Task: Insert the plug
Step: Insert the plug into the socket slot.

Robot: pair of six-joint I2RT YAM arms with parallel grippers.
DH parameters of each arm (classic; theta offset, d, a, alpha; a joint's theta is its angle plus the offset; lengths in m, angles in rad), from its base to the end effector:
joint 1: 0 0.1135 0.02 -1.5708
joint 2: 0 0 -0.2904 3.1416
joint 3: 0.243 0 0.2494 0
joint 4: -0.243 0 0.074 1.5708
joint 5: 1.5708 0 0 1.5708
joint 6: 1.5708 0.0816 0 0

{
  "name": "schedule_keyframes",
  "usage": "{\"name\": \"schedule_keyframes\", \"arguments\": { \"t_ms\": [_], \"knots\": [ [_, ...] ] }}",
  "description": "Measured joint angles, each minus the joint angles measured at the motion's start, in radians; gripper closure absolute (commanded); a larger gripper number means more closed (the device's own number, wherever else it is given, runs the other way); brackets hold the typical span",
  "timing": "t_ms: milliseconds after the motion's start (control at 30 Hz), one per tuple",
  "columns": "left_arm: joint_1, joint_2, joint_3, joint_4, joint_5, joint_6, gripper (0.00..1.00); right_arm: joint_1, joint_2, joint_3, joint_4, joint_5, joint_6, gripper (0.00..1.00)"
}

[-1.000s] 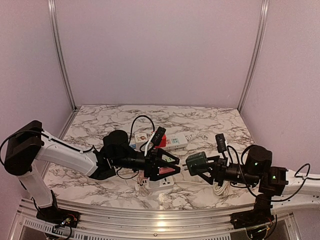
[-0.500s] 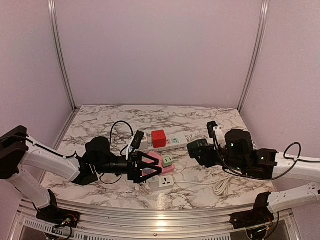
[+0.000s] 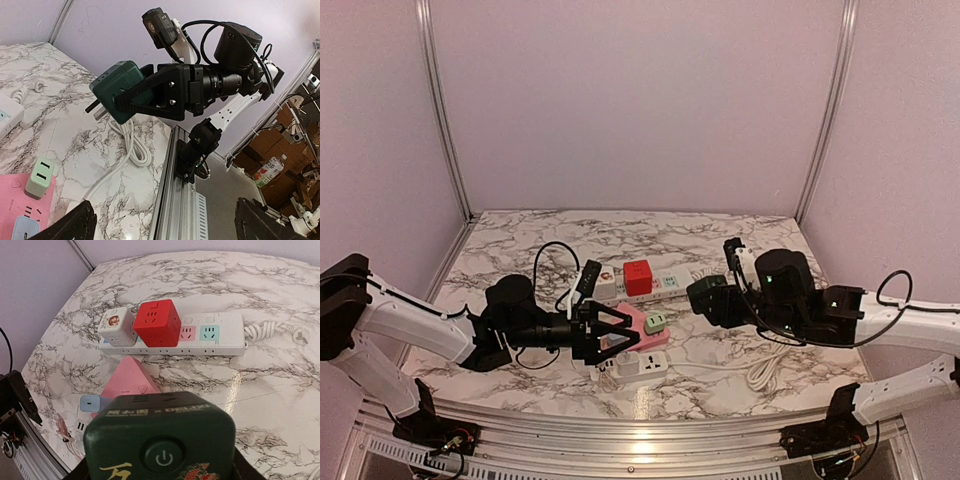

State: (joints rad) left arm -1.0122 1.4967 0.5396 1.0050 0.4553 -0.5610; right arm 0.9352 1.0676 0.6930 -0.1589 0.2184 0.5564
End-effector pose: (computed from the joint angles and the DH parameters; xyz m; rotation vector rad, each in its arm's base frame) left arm 0.1466 -0.3023 0.2468 0.7877 1.5738 -1.5500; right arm 0.1683 0.1983 0.2570 -0.2736 2.1446 0.6619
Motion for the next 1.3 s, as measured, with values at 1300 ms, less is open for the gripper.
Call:
{"name": "schedule_keyframes", "arguments": {
  "t_ms": [1300],
  "knots": [
    [0.001, -0.071, -0.098, 0.0, -0.054, -0.014, 0.01, -0.266, 0.797, 0.695, -0.306, -0.124, -0.166, 1.0]
  ]
}}
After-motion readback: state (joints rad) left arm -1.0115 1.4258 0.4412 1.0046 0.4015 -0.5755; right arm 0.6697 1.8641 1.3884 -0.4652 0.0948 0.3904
